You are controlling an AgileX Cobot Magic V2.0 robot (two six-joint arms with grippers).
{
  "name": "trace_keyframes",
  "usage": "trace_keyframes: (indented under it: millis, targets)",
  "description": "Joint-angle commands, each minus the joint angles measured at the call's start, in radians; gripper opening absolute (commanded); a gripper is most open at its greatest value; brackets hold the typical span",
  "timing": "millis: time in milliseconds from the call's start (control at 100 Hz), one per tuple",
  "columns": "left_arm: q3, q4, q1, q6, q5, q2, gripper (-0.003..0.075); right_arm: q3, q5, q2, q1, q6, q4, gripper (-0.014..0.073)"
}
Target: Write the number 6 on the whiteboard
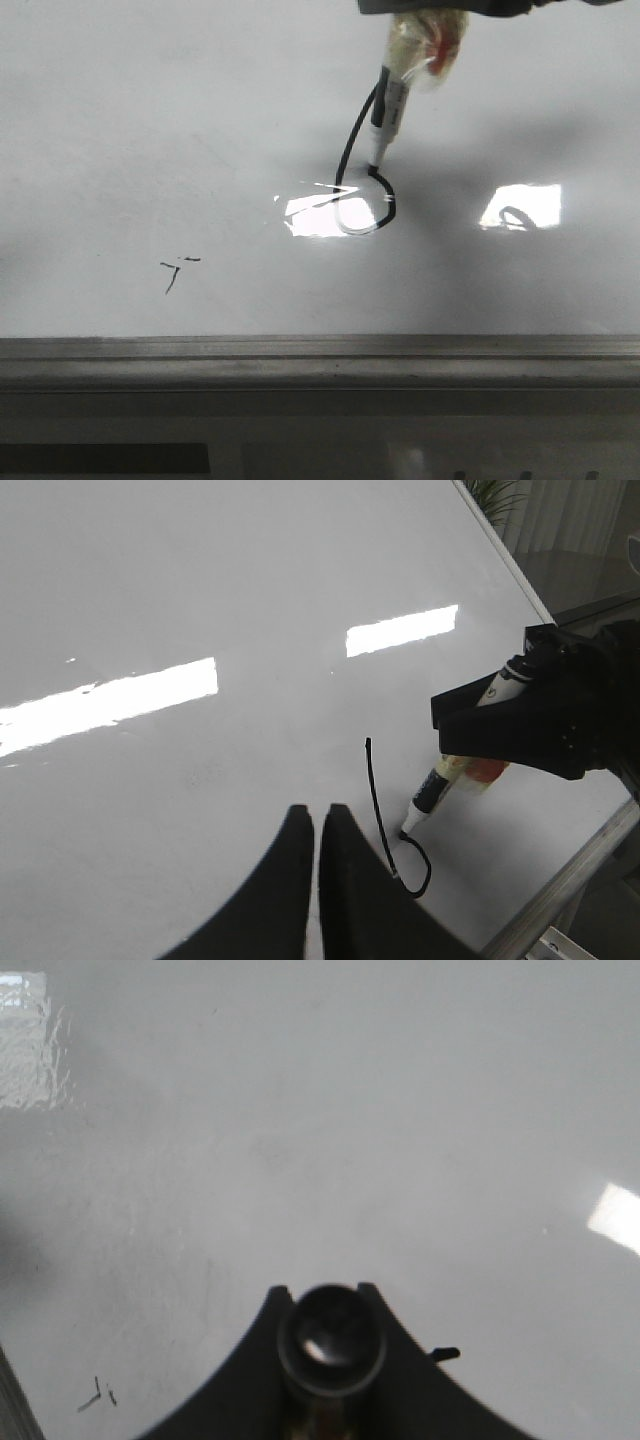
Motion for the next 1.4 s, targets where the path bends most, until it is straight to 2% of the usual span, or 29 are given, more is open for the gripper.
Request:
trace_keyframes:
  millis: [0, 430, 790, 910, 1200, 1300, 1390]
  targets:
    - [-0.027, -0.005, 0.003, -0.006, -0.005, 0.0, -0.002, -0.047, -0.06, 0.022, -0.008, -0.029, -0.014, -0.0044]
    - [-0.027, -0.005, 0.003, -0.006, -0.005, 0.0, -0.002, -0.057, -0.009, 0.06, -0.004, -0.029, -0.014, -0.0044]
    - [-0.027, -0.005, 0.003, -0.006, -0.005, 0.0, -0.002, -0.06, -0.019, 0.058, 0.052, -0.029, -0.014, -0.0044]
    - [-0.027, -0.005, 0.003, -0.006, -0.005, 0.0, -0.002, -0.095, -0.003, 0.007, 0.063, -0.029, -0.014, -0.0044]
    - [-0.027, -0.005, 0.003, -0.006, 0.009, 0.002, -0.0015, -0.249, 0.136, -0.181, 0.084, -0.029, -0.014, -0.0044]
    - [-0.036, 0.002, 0.003, -0.006, 0.063, 0.019, 0.0064, -0.259, 0.208, -0.195, 0.084, -0.029, -0.014, -0.0044]
    - [-0.057, 0.002, 0.003, -0.006, 0.132, 0.068, 0.0205, -0.259, 0.316, -0.195, 0.084, -0.029, -0.012, -0.0044]
